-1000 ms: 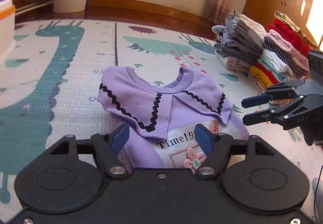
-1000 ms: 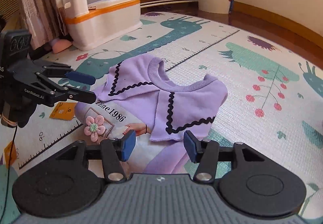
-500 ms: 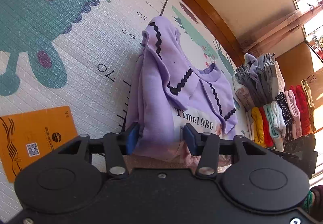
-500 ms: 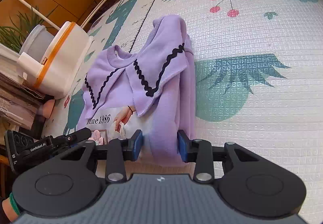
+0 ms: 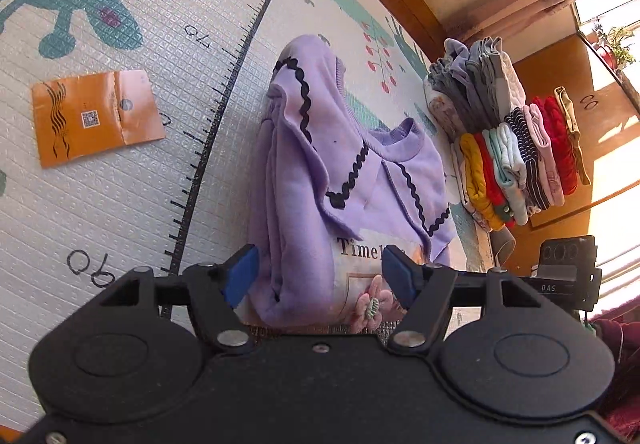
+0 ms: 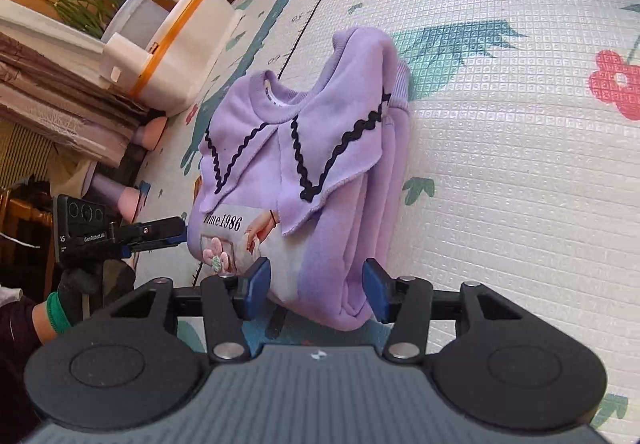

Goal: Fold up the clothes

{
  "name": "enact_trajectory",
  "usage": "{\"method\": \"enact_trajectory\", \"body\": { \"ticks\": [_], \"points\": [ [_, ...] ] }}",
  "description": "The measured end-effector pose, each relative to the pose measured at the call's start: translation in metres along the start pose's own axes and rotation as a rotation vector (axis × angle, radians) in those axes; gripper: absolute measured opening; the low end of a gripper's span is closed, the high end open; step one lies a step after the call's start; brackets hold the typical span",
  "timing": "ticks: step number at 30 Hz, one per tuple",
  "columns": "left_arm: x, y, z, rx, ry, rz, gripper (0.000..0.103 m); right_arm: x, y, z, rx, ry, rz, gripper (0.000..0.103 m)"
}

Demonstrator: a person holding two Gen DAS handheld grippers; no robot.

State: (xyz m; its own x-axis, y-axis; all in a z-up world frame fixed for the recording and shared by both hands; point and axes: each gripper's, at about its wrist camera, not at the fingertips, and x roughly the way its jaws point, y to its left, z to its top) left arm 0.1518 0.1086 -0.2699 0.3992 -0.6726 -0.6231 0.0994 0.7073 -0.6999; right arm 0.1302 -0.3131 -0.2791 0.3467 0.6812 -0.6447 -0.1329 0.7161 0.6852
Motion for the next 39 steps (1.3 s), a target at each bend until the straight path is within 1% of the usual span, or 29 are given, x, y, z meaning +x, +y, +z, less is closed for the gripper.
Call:
{"method": "enact_trajectory", "body": {
  "ticks": [3,5,7,9,11,13,16,17,18,19,20,21,26,30,34,39],
  "points": [
    [0.012,0.001,0.014,-0.011,-0.012,0.026,0.069,0.006,-0.006,0.014,0.046,-0.076,-0.023,0.061],
    [0.024,0.003,0.019,-0.019,-0.008,0.04,0.069,0.02,-0.009,0.026,0.045,-0.103,-0.035,0.063],
    [0.039,0.007,0.021,-0.038,0.0,0.056,0.069,0.034,-0.013,0.034,0.058,-0.097,-0.017,0.064],
    [0.046,0.008,0.022,-0.047,-0.008,0.04,0.072,0.046,-0.019,0.038,0.077,-0.089,0.002,0.064],
    [0.051,0.007,0.023,-0.045,-0.022,0.023,0.072,0.057,-0.027,0.037,0.104,-0.092,0.012,0.061],
    [0.056,0.005,0.026,-0.044,-0.024,0.014,0.071,0.06,-0.031,0.037,0.111,-0.096,0.028,0.059],
    [0.061,0.002,0.028,-0.036,-0.03,0.011,0.07,0.061,-0.031,0.036,0.127,-0.102,0.038,0.058],
    [0.061,0.002,0.027,-0.045,-0.035,0.012,0.067,0.062,-0.032,0.036,0.137,-0.101,0.045,0.056],
    [0.06,0.002,0.027,-0.059,-0.039,0.015,0.06,0.063,-0.034,0.035,0.148,-0.099,0.054,0.054],
    [0.06,0.003,0.026,-0.074,-0.041,0.015,0.054,0.064,-0.035,0.035,0.159,-0.096,0.062,0.049],
    [0.061,0.004,0.025,-0.092,-0.034,0.009,0.044,0.062,-0.036,0.034,0.168,-0.093,0.071,0.046],
    [0.062,0.004,0.024,-0.107,-0.028,0.003,0.041,0.06,-0.036,0.032,0.176,-0.089,0.08,0.044],
    [0.062,-0.006,0.015,-0.152,0.002,-0.034,0.036,0.046,-0.038,0.024,0.218,-0.07,0.125,0.037],
    [0.059,-0.014,0.007,-0.174,0.013,-0.087,0.035,0.035,-0.039,0.017,0.251,-0.055,0.161,0.034],
    [0.062,-0.027,0.013,-0.183,0.007,-0.139,0.035,0.018,-0.038,0.018,0.27,-0.102,0.181,0.033],
    [0.072,-0.045,0.039,-0.161,-0.017,-0.193,0.035,-0.002,-0.041,0.044,0.269,-0.191,0.208,0.033]
  ]
}}
